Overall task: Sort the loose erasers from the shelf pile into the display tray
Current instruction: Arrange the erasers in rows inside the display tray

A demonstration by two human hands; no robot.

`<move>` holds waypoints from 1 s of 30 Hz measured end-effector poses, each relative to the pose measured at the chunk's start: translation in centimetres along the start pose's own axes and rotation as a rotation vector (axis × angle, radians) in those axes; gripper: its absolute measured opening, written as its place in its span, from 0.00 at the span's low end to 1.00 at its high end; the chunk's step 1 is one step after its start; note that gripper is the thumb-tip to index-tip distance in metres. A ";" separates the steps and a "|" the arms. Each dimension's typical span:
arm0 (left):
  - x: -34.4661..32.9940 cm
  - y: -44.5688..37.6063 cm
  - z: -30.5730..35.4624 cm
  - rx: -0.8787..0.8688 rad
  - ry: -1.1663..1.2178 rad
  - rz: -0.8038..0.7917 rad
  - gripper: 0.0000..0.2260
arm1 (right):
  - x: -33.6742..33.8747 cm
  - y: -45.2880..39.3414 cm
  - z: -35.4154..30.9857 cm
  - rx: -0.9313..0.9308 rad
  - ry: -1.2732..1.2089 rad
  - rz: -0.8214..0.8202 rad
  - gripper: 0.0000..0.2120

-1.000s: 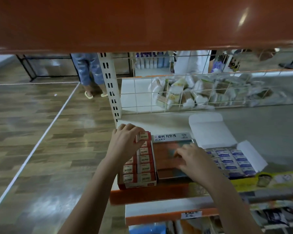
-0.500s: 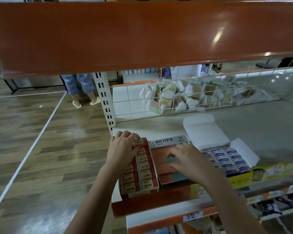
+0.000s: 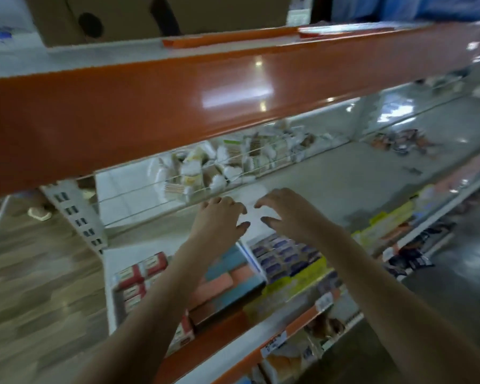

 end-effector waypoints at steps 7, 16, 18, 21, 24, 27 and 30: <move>-2.7 -7.4 15.8 -0.204 0.034 -0.041 0.18 | 6.3 5.7 15.3 -0.218 0.045 0.065 0.19; -8.3 -16.5 34.6 -0.251 0.107 -0.085 0.20 | 13.4 14.6 34.1 -0.462 0.056 0.093 0.22; -9.8 -18.2 37.2 -0.251 0.111 -0.099 0.20 | 14.3 15.8 37.4 -0.499 0.031 0.094 0.22; -12.4 -20.3 40.2 -0.241 0.105 -0.138 0.20 | 15.0 17.0 41.6 -0.537 0.019 0.106 0.19; -15.2 -23.1 42.4 -0.247 0.092 -0.153 0.19 | 14.8 17.2 45.9 -0.552 0.034 0.088 0.19; -17.4 -26.6 44.8 -0.274 0.115 -0.154 0.20 | 14.6 16.6 50.4 -0.569 0.009 0.085 0.20; -19.4 -31.0 46.2 -0.249 0.135 -0.113 0.18 | 14.8 14.8 55.3 -0.582 0.027 0.085 0.20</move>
Point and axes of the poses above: each hand's wrist, its own y-axis away from the middle knuckle, its own x-axis out of the back of the hand, z = x × y, the point moved 9 cm from there along -y, towards the middle knuckle, and after that the axes turned 13 degrees about z, right-handed, at the moved point
